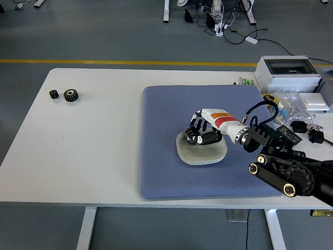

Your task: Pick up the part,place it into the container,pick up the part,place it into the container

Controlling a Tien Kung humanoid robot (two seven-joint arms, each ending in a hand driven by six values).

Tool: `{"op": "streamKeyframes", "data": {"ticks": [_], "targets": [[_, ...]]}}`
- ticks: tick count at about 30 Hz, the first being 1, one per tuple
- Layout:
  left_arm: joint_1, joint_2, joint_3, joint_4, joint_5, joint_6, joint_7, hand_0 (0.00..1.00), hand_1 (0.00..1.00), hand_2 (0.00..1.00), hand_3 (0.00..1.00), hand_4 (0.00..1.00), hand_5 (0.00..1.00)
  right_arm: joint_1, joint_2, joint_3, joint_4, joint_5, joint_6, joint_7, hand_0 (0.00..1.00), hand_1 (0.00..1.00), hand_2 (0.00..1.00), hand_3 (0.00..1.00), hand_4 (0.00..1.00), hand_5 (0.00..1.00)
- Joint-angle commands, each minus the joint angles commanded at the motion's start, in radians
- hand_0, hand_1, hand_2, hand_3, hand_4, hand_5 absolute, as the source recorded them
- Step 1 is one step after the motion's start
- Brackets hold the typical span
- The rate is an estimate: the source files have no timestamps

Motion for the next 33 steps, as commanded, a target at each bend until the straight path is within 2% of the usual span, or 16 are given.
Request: {"op": "streamKeyframes", "data": {"ticks": [15, 16, 21, 22, 27, 28, 33], "targets": [[0.005, 0.0, -0.004, 0.0, 0.009, -0.002, 0.001, 0.722, 0.699, 0.671, 0.555, 0.642, 0.577, -0.006, -0.051, 0.042, 0.051, 0.002, 0.051, 0.02, 0.221, 0.414, 0.489, 0.498, 0.685, 0.238], [0.005, 0.0, -0.005, 0.0, 0.011, -0.002, 0.001, 0.722, 0.698, 0.67, 0.555, 0.641, 0.578, -0.007, -0.054, 0.044, 0.054, 0.001, 0.055, 0.021, 0.216, 0.413, 0.492, 0.499, 0.713, 0.245], [0.007, 0.0, -0.007, 0.0, 0.013, -0.002, 0.001, 0.722, 0.698, 0.67, 0.555, 0.641, 0.578, -0.013, -0.066, 0.054, 0.061, -0.013, 0.075, 0.022, 0.216, 0.413, 0.492, 0.499, 0.713, 0.245], [0.008, 0.0, -0.008, 0.0, 0.014, -0.002, 0.001, 0.721, 0.698, 0.67, 0.555, 0.641, 0.578, -0.015, -0.068, 0.055, 0.062, -0.017, 0.08, 0.022, 0.217, 0.416, 0.504, 0.507, 0.773, 0.249], [0.009, 0.0, -0.01, 0.0, 0.017, -0.002, 0.001, 0.721, 0.698, 0.67, 0.555, 0.641, 0.578, -0.022, -0.078, 0.06, 0.063, -0.033, 0.098, 0.028, 0.217, 0.416, 0.504, 0.507, 0.773, 0.249], [0.01, 0.0, -0.01, 0.0, 0.017, -0.003, 0.001, 0.721, 0.697, 0.67, 0.555, 0.642, 0.577, -0.023, -0.079, 0.06, 0.063, -0.034, 0.1, 0.028, 0.216, 0.418, 0.551, 0.548, 0.849, 0.268], [0.011, 0.0, -0.009, 0.0, 0.018, -0.003, 0.002, 0.721, 0.697, 0.67, 0.555, 0.642, 0.577, -0.026, -0.086, 0.068, 0.062, -0.045, 0.108, 0.036, 0.216, 0.418, 0.551, 0.548, 0.849, 0.268]]}}
